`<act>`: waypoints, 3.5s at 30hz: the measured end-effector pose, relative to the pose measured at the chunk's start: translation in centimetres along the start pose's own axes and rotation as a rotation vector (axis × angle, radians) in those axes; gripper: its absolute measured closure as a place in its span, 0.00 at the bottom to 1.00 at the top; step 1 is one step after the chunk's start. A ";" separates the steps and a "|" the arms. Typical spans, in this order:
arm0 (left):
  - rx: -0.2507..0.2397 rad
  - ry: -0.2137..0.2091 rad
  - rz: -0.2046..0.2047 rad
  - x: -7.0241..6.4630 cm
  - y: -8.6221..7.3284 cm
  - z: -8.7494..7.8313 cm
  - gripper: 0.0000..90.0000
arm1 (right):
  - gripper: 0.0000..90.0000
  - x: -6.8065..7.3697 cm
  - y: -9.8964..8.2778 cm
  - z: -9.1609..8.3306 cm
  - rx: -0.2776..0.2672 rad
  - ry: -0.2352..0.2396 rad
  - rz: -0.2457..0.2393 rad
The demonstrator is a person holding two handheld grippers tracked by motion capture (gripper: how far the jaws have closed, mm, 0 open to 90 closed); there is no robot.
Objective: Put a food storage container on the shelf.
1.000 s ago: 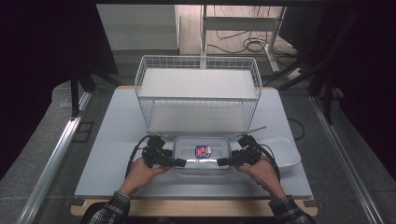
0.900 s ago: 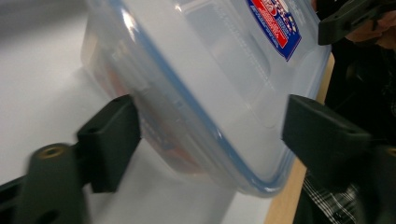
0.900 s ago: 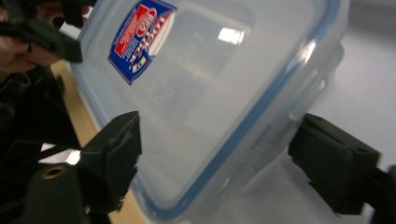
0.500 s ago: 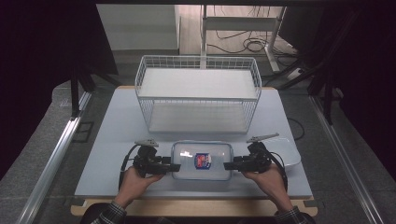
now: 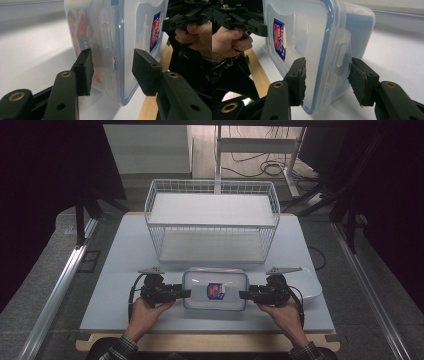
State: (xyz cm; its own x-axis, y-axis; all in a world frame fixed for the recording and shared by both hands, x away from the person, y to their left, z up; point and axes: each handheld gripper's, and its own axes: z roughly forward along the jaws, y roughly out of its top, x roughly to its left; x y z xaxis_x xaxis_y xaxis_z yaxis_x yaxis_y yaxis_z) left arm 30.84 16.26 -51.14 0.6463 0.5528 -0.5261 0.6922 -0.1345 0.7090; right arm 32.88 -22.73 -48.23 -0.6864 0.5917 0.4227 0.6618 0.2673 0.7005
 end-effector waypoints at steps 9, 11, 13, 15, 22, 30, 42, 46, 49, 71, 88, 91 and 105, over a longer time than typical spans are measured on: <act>-0.049 0.031 0.022 -0.5 0.4 -0.7 0.58 | 0.55 0.4 0.1 0.1 -0.016 -0.007 -0.034; -0.058 0.027 0.027 -0.5 0.5 -0.8 0.58 | 0.55 0.6 0.3 -0.1 -0.034 -0.012 -0.050; -0.063 0.027 0.033 -0.6 0.6 -0.9 0.58 | 0.55 0.8 0.5 -0.3 -0.049 -0.019 -0.063; -0.076 0.030 0.041 -0.9 0.9 -1.0 0.58 | 0.55 0.9 0.6 -0.4 -0.055 -0.020 -0.066; -0.097 0.047 0.082 -1.9 2.5 -2.0 0.58 | 0.55 1.4 1.9 -1.4 -0.117 -0.019 -0.102; -0.123 0.056 0.120 -2.8 4.5 -3.1 0.58 | 0.55 2.2 4.1 -2.5 -0.161 -0.029 -0.147; -0.167 0.081 0.190 -4.2 10.0 -5.5 0.58 | 0.55 3.2 9.5 -4.7 -0.229 -0.036 -0.210; -0.184 0.085 0.202 -4.2 11.7 -6.2 0.58 | 0.55 3.4 11.4 -5.1 -0.247 -0.037 -0.223; -0.190 0.088 0.209 -4.3 12.4 -6.5 0.58 | 0.55 3.5 12.3 -5.3 -0.254 -0.039 -0.230; -0.207 0.097 0.200 -3.0 19.4 -8.1 0.58 | 0.54 2.9 19.8 -5.8 -0.274 -0.043 -0.218; -0.193 0.088 0.132 -0.6 21.0 -6.9 0.57 | 0.53 1.0 21.8 -4.4 -0.257 -0.071 -0.160; -0.201 0.093 0.129 -0.5 21.3 -6.7 0.57 | 0.52 0.8 21.9 -4.3 -0.254 -0.075 -0.157; -0.201 0.151 0.157 -0.2 22.3 -6.2 0.56 | 0.49 0.5 22.8 -3.5 -0.267 -0.140 -0.160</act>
State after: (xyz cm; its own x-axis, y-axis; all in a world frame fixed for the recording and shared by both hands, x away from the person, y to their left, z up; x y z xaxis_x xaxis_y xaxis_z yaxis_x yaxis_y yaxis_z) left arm 44.12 18.24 -32.28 0.6749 0.6565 -0.3370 0.5000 -0.0711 0.8631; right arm 46.56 -19.03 -30.00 -0.7150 0.6619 0.2251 0.4339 0.1677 0.8852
